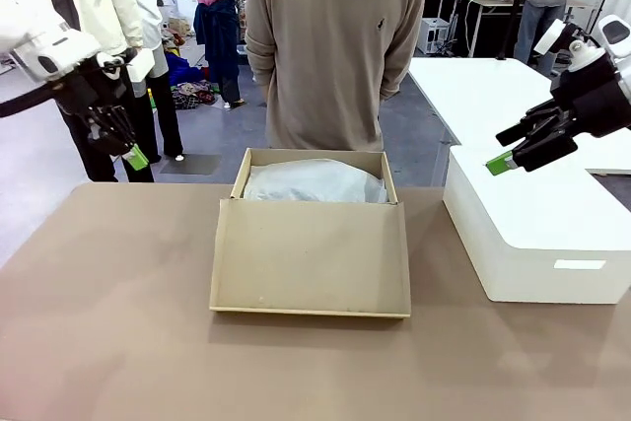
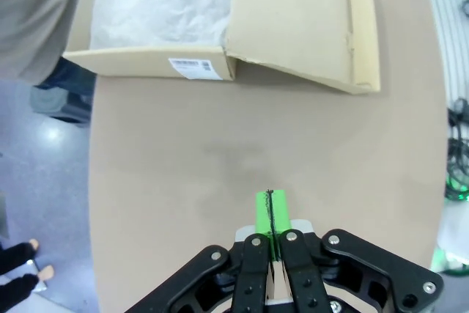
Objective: Pack the shoes into the box.
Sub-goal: Close the Shoes Box.
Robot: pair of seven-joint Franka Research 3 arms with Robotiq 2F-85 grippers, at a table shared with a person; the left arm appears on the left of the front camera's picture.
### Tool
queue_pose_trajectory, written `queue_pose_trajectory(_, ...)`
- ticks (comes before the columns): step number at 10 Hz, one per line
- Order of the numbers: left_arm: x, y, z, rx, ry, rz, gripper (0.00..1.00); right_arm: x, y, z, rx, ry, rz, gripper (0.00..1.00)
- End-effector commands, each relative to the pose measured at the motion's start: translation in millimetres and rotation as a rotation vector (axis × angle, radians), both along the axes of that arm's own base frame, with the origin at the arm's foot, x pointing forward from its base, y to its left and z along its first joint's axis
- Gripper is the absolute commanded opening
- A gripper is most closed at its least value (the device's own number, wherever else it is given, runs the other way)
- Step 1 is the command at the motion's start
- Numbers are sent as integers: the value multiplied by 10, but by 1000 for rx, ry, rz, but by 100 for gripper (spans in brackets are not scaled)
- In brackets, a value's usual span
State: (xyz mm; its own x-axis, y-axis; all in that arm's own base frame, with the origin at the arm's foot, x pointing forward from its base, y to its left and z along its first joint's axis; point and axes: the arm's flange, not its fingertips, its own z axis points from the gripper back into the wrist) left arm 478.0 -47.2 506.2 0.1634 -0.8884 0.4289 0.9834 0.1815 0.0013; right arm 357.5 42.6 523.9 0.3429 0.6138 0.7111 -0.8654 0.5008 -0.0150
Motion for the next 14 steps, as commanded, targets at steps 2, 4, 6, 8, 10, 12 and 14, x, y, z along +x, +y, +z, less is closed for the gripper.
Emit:
queue_pose_trajectory(2,-68,-71,-290,-76,-1,15,0,34,-13,-14,28,-20,25,100)
queue_pose_trajectory(4,-46,-94,-463,-103,3,-27,0,34,-13,-14,28,-20,25,100)
queue_pose_trajectory(6,-56,-141,-638,-145,33,-8,0,34,-13,-14,28,-20,25,100)
queue_pose_trajectory(8,-73,-164,-736,-171,51,2,0,34,-13,-14,28,-20,25,100)
queue_pose_trajectory(10,-50,-162,-693,-138,70,-1,0,34,-13,-14,28,-20,25,100)
queue_pose_trajectory(12,-50,-162,-693,-138,70,-1,0,34,-13,-14,28,-20,25,100)
queue_pose_trajectory(14,-50,-162,-693,-138,70,-1,0,34,-13,-14,28,-20,25,100)
